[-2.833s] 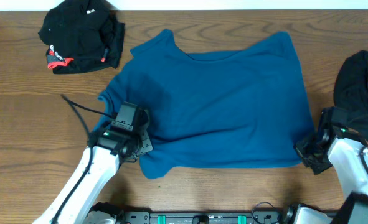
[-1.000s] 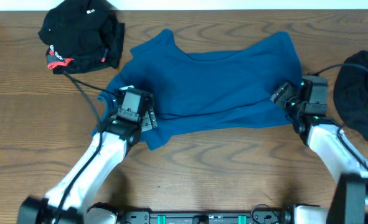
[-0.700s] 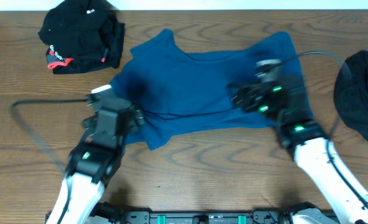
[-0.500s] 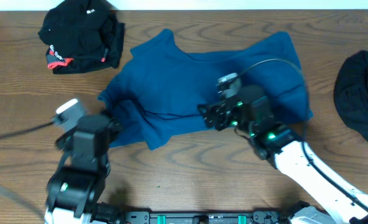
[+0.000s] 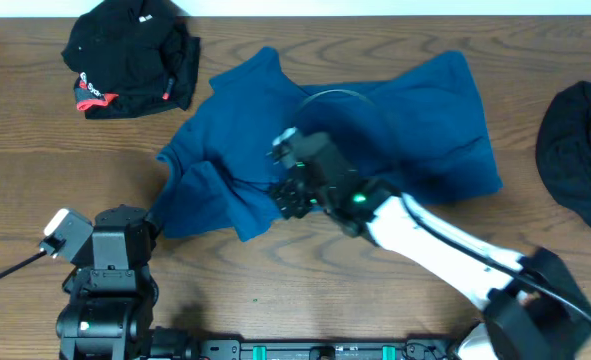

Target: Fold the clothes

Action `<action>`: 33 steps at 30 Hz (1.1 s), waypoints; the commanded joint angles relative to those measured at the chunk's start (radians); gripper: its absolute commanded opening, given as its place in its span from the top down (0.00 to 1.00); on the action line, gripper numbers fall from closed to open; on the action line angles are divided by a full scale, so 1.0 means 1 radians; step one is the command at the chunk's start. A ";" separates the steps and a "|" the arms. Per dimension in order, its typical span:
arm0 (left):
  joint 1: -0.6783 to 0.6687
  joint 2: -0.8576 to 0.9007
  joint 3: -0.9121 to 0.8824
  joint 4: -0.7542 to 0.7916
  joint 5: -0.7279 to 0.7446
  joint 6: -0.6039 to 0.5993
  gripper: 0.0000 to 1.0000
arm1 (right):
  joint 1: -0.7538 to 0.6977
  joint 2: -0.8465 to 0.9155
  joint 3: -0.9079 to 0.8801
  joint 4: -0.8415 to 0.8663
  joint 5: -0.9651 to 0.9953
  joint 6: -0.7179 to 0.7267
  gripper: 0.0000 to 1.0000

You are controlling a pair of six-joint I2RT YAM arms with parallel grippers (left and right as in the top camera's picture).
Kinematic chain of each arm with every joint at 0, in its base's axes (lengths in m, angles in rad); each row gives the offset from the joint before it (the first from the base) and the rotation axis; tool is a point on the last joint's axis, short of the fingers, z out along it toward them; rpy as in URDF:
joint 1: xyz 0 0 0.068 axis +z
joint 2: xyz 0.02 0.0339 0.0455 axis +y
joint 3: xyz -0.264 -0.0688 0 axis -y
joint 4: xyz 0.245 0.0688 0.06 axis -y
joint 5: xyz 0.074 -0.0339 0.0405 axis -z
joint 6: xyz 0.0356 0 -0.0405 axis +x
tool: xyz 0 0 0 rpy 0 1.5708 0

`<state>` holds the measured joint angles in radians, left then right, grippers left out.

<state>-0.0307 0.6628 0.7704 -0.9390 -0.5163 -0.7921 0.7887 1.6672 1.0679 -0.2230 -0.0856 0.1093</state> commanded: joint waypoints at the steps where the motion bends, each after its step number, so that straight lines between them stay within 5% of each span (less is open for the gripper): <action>1: 0.032 0.000 0.014 -0.019 -0.024 -0.062 0.02 | 0.051 0.072 0.084 -0.034 0.052 -0.101 0.21; 14: 0.220 0.000 0.014 -0.119 -0.023 -0.104 0.02 | 0.238 0.177 0.137 -0.069 0.187 -0.183 0.21; 33: 0.225 0.000 0.014 -0.130 0.011 -0.104 0.02 | 0.371 0.270 0.136 -0.111 0.401 -0.182 0.26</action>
<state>0.1890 0.6632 0.7704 -1.0664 -0.5072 -0.8875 1.1542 1.8919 1.1843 -0.3325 0.2420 -0.0631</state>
